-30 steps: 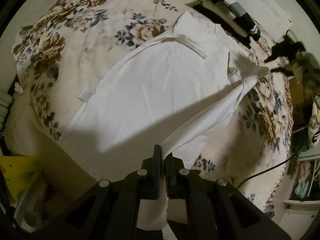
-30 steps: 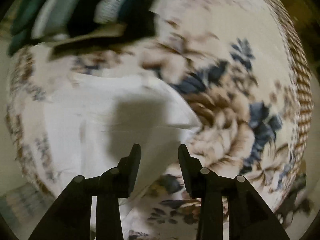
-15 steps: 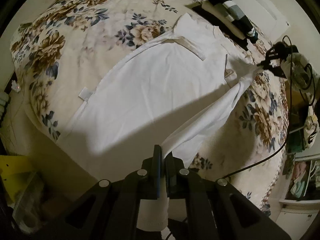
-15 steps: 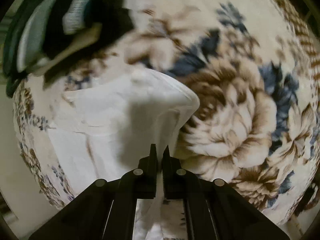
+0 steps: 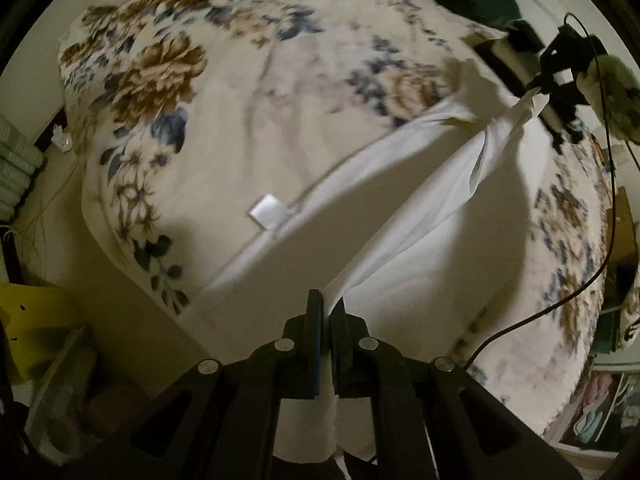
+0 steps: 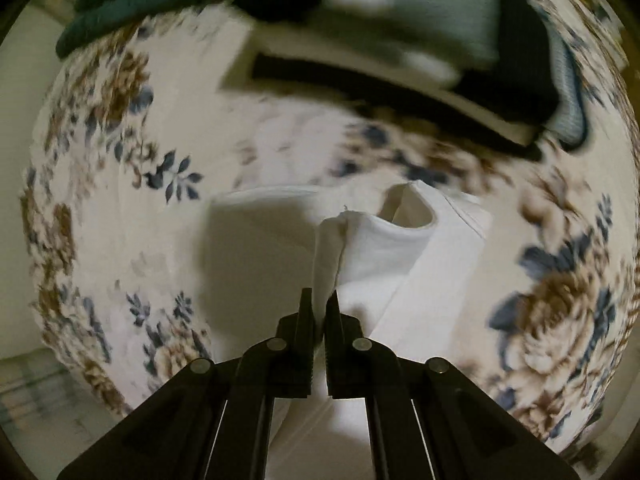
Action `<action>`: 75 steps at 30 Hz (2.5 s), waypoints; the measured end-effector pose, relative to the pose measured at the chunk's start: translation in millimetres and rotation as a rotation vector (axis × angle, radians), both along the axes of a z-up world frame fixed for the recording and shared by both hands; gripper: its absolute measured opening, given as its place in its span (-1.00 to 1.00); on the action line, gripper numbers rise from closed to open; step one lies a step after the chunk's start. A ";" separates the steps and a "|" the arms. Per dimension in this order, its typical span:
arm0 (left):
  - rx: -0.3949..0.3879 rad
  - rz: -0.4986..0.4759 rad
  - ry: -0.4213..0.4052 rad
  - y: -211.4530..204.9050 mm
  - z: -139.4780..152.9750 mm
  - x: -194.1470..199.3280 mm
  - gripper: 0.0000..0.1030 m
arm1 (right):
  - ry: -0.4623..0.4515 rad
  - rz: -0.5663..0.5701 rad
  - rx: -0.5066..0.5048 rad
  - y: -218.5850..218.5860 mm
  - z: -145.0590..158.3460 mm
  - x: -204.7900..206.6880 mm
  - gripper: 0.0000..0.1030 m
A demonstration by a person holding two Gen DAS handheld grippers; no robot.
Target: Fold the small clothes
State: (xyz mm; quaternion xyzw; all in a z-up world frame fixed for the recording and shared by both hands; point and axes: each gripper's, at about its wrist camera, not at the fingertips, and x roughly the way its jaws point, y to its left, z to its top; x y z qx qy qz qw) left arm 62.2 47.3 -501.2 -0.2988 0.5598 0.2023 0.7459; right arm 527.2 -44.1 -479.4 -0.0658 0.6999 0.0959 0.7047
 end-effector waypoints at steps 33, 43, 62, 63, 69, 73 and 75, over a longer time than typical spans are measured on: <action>-0.140 -0.109 0.051 46.7 -2.6 16.7 -0.37 | 0.207 -0.051 0.201 -148.5 -19.5 -246.9 -0.03; -0.026 -0.353 -0.123 20.1 39.4 193.6 0.09 | 0.121 -0.284 0.370 -205.3 -19.3 -207.1 0.09; -0.128 -0.648 -0.146 29.0 -45.5 453.4 -0.92 | 0.020 -0.604 0.452 -220.3 -90.2 -25.7 -0.52; -0.142 -0.645 -0.150 33.9 -45.3 455.4 -0.93 | 0.015 -0.596 0.448 -216.6 -90.5 -22.5 -0.74; -0.157 -0.571 -0.156 72.0 -50.2 473.4 -0.96 | -0.032 -0.584 0.359 -217.0 -83.6 -13.5 -0.87; -0.170 -0.648 -0.133 68.3 -35.5 461.7 -0.93 | 0.010 -0.580 0.350 -221.9 -75.3 -24.5 -0.73; -0.170 -0.693 -0.124 60.8 -27.8 440.7 -0.76 | 0.029 -0.577 0.382 -226.7 -66.6 -40.1 -0.52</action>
